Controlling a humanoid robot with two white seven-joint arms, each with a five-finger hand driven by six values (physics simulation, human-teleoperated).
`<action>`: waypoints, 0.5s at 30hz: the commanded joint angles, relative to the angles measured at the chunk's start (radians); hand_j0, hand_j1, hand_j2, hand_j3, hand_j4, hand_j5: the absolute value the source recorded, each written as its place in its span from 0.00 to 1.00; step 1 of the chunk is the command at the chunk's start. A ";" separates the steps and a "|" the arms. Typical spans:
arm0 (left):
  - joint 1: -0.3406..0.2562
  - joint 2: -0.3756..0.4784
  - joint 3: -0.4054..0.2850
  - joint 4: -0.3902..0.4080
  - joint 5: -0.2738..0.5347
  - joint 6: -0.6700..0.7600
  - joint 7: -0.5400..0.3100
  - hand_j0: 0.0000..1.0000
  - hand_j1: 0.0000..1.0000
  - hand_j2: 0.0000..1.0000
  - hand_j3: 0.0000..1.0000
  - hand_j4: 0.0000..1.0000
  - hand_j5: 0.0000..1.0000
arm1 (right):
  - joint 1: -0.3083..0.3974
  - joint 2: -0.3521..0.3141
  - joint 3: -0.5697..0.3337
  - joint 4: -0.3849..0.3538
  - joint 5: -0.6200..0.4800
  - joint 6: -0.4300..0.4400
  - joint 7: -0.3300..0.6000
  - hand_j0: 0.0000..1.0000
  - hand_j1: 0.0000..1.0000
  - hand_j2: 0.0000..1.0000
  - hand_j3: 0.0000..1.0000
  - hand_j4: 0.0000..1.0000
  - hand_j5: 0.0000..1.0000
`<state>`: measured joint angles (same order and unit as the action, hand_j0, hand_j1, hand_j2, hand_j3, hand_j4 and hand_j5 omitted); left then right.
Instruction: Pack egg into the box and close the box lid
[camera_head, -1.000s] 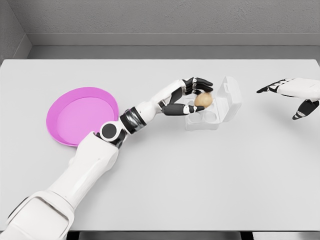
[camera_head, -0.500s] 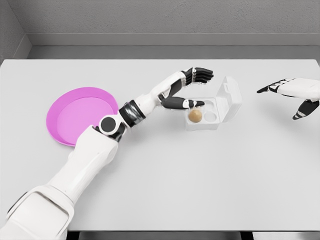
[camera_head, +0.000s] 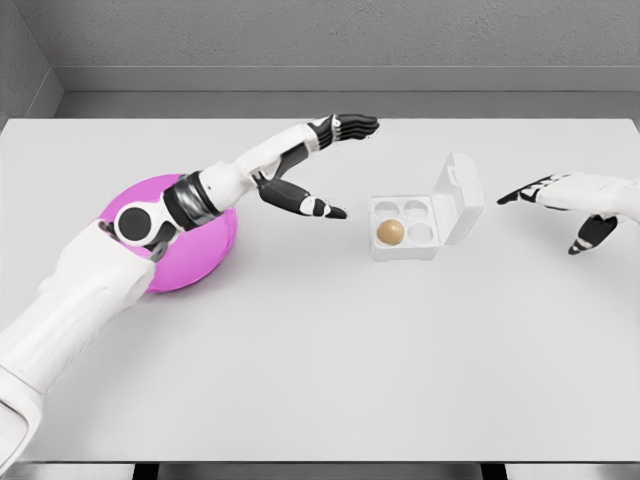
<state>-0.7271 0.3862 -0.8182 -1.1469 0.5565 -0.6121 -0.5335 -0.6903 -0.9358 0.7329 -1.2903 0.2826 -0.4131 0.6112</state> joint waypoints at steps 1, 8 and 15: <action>0.000 0.171 -0.036 -0.090 0.046 0.001 -0.008 1.00 1.00 1.00 1.00 1.00 1.00 | -0.002 0.067 0.008 0.046 -0.003 0.002 0.000 1.00 1.00 1.00 1.00 1.00 1.00; 0.005 0.416 0.057 -0.088 -0.096 0.001 -0.077 1.00 1.00 1.00 1.00 1.00 1.00 | -0.006 0.078 0.005 0.031 -0.003 0.002 0.000 1.00 1.00 1.00 1.00 1.00 1.00; 0.043 0.396 0.103 -0.132 -0.213 0.001 -0.077 1.00 1.00 1.00 1.00 1.00 1.00 | -0.032 0.055 -0.015 -0.087 -0.003 0.000 0.000 1.00 1.00 1.00 1.00 1.00 1.00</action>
<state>-0.6826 0.7793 -0.7247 -1.2667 0.3610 -0.6132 -0.6104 -0.7225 -0.8722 0.7261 -1.3403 0.2827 -0.4143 0.6112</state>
